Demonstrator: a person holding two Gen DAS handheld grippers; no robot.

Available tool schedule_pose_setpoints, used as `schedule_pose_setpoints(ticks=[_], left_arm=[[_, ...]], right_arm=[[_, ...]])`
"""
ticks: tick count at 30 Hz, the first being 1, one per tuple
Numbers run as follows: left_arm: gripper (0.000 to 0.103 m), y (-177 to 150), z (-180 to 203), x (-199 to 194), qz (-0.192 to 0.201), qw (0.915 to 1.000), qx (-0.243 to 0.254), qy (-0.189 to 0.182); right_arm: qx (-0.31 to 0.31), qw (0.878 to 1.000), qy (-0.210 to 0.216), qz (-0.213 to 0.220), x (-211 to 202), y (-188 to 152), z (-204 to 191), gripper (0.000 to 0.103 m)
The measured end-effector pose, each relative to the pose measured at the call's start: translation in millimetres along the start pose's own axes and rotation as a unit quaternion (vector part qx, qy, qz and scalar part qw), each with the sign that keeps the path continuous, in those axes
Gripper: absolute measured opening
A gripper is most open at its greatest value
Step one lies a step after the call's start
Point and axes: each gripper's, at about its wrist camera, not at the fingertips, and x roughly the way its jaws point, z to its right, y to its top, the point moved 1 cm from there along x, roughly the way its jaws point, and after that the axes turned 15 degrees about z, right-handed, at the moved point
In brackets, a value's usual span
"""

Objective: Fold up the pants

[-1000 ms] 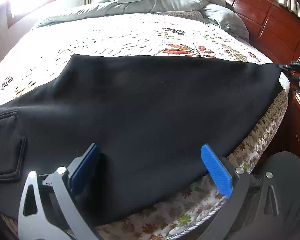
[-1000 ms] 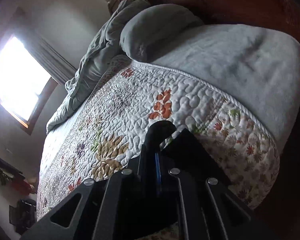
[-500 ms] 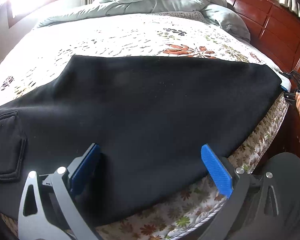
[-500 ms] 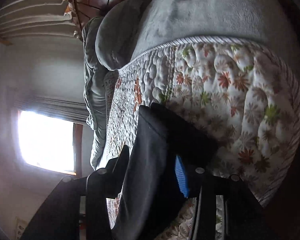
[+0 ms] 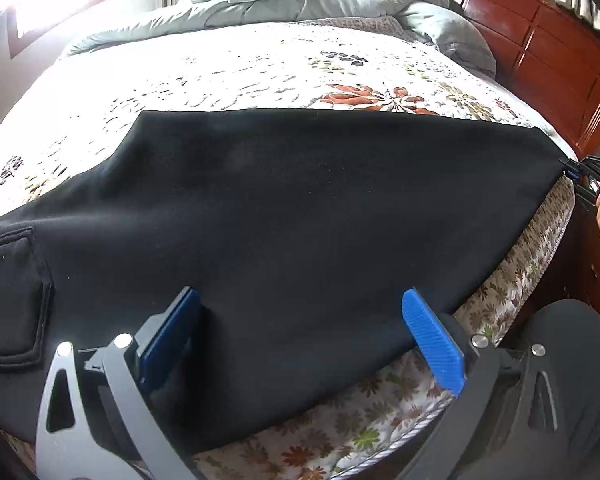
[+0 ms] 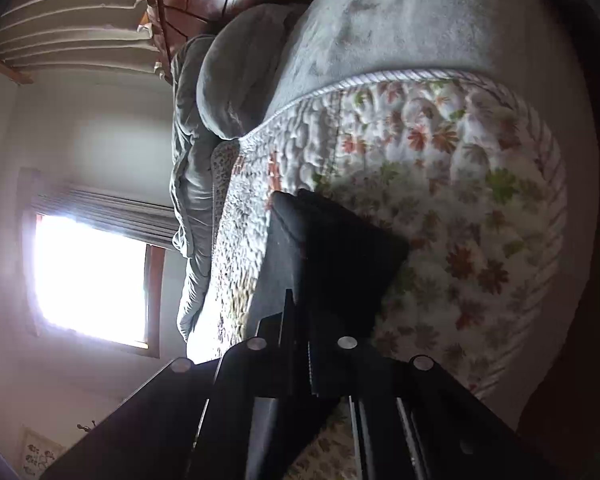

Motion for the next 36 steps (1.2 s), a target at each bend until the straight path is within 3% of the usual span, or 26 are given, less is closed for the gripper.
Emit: schedule_pose_setpoints(ticks=[16,19,23,25,28,31,32,33,36], left_arm=[[0.1,6,1,-10,0.008,1.0,-0.001,-0.002],[0.1,14,-5,-30,0.042,0.9991,-0.003,0.001],[0.1,13,-21,-36,0.04,0.9989,-0.015,0.017],[0.1,11,-30,-38,0.036,0.9987,-0.022,0.028],[0.1,8,-44,-42,0.031,0.9981,-0.028,0.044],[0.1,2,-62,-43,0.018,0.9974,-0.028,0.063],[0.1,0,-66,-42,0.014,0.9973,-0.03,0.066],[0.1,-4,-71,-40,0.006,0.9969,-0.036,0.069],[0.1,-13,-77,-36,0.007,0.9967,-0.039,0.071]], right_arm=[[-0.03,0.999,-0.014,-0.023,3,7,28,0.004],[-0.055,0.998,-0.028,-0.004,-19,16,15,0.013],[-0.093,0.995,-0.022,0.03,-46,15,-19,0.013],[-0.117,0.993,0.003,0.015,-41,0,-40,0.013],[-0.126,0.991,0.036,-0.04,-12,-32,-55,0.013],[-0.103,0.992,0.022,-0.068,13,-45,-36,0.013],[-0.09,0.993,0.011,-0.074,19,-46,-22,0.005],[-0.084,0.994,0.005,-0.073,20,-43,-13,0.0],[-0.067,0.996,0.007,-0.053,12,-23,4,0.001]])
